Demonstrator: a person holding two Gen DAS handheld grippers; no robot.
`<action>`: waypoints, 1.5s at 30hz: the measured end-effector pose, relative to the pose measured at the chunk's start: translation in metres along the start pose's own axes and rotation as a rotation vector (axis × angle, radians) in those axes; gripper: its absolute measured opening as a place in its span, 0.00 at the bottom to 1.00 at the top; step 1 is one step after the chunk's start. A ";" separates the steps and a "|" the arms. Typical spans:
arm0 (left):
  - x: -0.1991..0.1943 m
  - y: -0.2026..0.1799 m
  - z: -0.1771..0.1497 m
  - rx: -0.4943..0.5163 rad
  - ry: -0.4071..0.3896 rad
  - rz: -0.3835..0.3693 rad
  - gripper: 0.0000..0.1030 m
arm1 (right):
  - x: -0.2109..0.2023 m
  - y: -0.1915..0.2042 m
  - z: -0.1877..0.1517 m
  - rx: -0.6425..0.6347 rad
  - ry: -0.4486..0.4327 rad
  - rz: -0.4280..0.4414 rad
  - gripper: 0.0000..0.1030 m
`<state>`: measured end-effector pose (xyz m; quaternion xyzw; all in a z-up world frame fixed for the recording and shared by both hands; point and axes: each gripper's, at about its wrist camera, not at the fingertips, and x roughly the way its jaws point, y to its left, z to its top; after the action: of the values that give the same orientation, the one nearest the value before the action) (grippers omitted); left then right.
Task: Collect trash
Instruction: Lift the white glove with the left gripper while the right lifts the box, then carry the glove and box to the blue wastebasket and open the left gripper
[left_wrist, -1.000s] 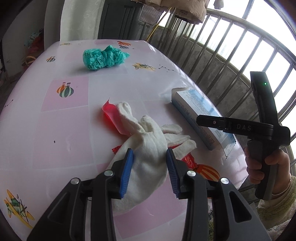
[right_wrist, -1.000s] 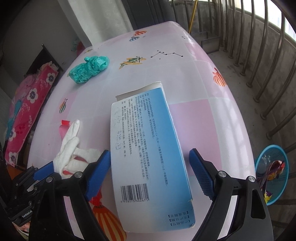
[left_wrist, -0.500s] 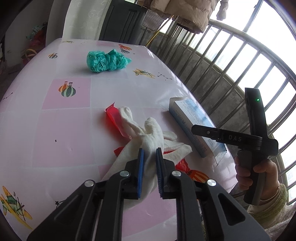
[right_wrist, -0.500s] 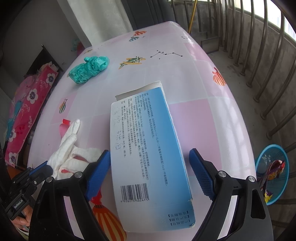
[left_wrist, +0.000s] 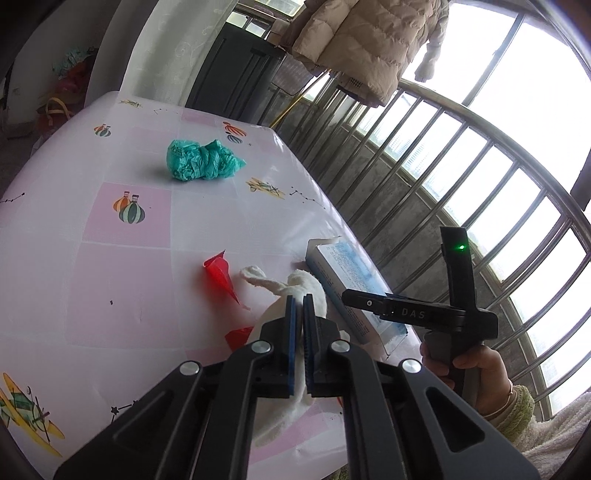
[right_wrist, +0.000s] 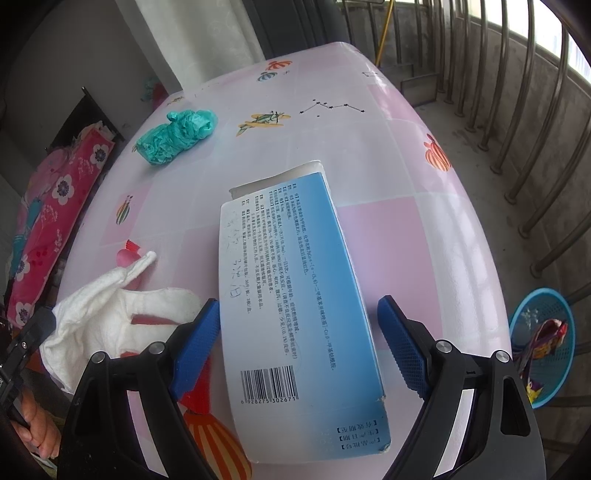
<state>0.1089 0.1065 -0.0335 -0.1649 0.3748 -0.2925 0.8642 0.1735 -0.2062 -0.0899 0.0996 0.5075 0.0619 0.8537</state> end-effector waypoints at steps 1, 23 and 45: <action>-0.002 0.000 0.001 -0.003 -0.009 -0.008 0.03 | 0.000 0.000 0.000 0.000 0.000 -0.001 0.79; -0.036 -0.008 0.017 -0.012 -0.135 -0.092 0.02 | -0.003 -0.001 0.000 -0.001 -0.004 -0.010 0.70; -0.064 -0.053 0.068 0.111 -0.240 -0.126 0.02 | -0.052 -0.018 0.001 0.063 -0.117 0.110 0.69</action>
<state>0.1046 0.1106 0.0737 -0.1738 0.2407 -0.3447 0.8905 0.1494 -0.2343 -0.0498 0.1574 0.4524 0.0870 0.8735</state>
